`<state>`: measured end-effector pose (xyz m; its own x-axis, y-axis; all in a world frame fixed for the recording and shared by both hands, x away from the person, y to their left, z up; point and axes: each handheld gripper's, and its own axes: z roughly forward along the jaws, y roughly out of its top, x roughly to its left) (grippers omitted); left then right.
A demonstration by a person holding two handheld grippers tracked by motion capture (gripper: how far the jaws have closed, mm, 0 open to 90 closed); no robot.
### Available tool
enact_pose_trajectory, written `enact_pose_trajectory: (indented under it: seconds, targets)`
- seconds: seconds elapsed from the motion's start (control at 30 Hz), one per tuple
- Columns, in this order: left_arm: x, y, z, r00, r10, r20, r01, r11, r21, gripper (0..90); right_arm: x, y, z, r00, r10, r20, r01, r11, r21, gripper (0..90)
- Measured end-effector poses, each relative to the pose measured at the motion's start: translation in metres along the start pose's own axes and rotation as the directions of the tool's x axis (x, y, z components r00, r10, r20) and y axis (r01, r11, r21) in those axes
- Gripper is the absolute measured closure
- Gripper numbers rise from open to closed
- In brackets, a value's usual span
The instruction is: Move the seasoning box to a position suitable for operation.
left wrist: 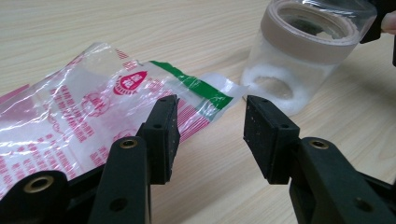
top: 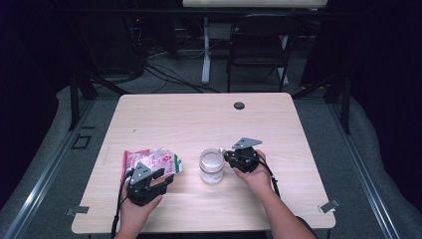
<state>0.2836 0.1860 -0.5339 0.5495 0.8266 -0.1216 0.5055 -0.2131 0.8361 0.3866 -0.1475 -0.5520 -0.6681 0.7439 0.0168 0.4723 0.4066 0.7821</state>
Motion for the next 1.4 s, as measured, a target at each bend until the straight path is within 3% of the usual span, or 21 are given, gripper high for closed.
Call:
enact_pose_trajectory:
  seconds: [0.23,0.37,0.77,0.9,1.0,1.1,1.3,1.4]
  targets:
    - [0.002,-0.003,-0.005,0.9998,-0.014,-0.015,0.014,0.9999,0.003,54.7,0.000,0.004,0.009,0.9997,0.008,-0.023,-0.008,1.000,0.004,78.5]
    - [0.002,-0.004,-0.005,0.9998,-0.011,-0.019,0.011,0.9999,0.001,54.3,0.001,0.004,0.013,0.9999,0.004,-0.012,-0.004,1.000,0.020,81.8]
    - [0.000,0.000,0.001,1.0000,0.000,0.005,0.000,1.0000,0.003,53.9,0.007,0.002,0.005,0.9990,0.002,0.045,-0.004,0.999,0.051,85.9]
    - [-0.004,0.004,0.008,0.9993,0.029,0.026,-0.029,0.9996,0.007,53.2,0.012,-0.002,-0.002,0.9971,0.002,0.076,-0.007,0.998,0.067,85.8]
    - [-0.009,0.008,0.015,0.9972,0.057,0.047,-0.058,0.9982,0.011,53.1,0.017,-0.007,-0.009,0.9952,0.015,0.097,-0.022,0.998,0.066,85.5]
    - [-0.016,0.013,0.024,0.9914,0.124,0.042,-0.125,0.9919,0.021,53.7,0.021,-0.013,-0.016,0.9926,0.054,0.109,-0.061,0.996,0.061,84.5]
    - [-0.021,0.022,0.035,0.9873,0.137,0.080,-0.139,0.9901,0.018,53.2,0.031,-0.026,-0.035,0.9857,0.142,0.090,-0.147,0.988,0.045,81.8]
    - [-0.023,0.027,0.041,0.9865,0.137,0.090,-0.139,0.9900,0.021,53.2,0.035,-0.030,-0.043,0.9866,0.144,0.076,-0.147,0.988,0.036,78.7]
